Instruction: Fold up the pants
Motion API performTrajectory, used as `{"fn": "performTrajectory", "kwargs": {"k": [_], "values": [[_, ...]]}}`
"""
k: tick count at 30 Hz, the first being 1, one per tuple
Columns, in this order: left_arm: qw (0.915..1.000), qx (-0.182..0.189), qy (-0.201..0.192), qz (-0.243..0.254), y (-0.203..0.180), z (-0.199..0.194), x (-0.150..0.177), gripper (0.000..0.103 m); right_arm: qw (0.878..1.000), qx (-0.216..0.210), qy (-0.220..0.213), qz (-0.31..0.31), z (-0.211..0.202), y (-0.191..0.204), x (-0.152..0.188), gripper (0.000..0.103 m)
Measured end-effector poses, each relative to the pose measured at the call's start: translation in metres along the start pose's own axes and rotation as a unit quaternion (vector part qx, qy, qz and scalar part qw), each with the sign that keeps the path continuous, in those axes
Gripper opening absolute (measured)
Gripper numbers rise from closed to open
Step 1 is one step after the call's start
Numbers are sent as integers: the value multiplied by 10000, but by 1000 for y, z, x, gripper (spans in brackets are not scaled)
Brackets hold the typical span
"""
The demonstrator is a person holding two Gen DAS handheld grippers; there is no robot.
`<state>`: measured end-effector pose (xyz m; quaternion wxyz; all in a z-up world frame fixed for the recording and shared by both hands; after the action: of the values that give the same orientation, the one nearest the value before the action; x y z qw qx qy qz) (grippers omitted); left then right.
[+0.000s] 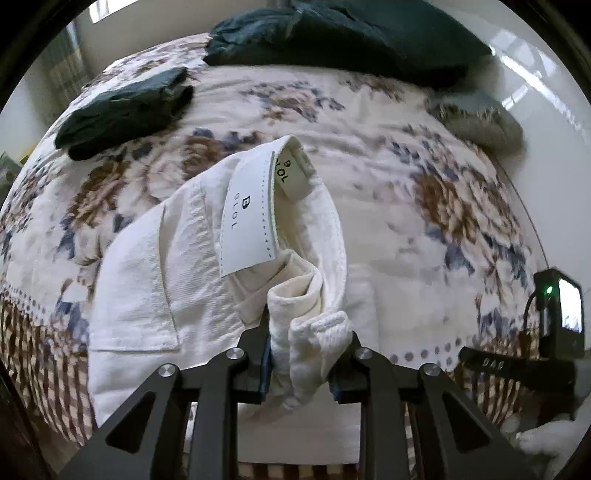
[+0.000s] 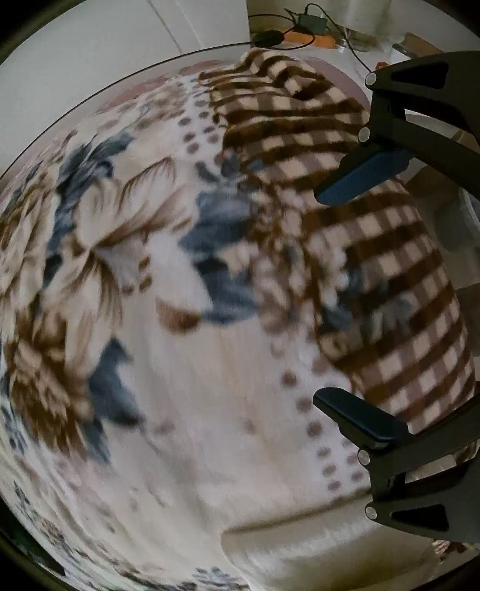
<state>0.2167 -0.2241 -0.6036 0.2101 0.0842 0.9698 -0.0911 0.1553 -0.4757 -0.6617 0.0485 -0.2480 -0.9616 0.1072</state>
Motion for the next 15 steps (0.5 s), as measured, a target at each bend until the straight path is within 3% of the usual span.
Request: {"fn": "performTrajectory", "kwargs": {"k": [6, 11, 15], "values": [[9974, -213, 379, 575, -26, 39, 24, 20, 9995, 61, 237, 196, 31, -29, -2, 101], [9936, -318, 542, 934, -37, 55, 43, 20, 9987, 1, 393, 324, 28, -40, -4, 101], [9931, -239, 817, 812, -36, 51, 46, 33, 9986, -105, 411, 320, 47, -45, 11, 101]]}}
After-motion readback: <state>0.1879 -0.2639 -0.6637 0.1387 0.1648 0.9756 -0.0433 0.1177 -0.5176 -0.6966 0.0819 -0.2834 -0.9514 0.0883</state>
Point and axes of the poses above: each gripper's, at about its wrist camera, not at the fingertips, and z roughly the way its jaws point, y to its left, x to its underside, the point moved 6 cm from there along z, roughly the way its jaws point, and after that the axes turned 5 degrees about x, right-handed, at the moved point
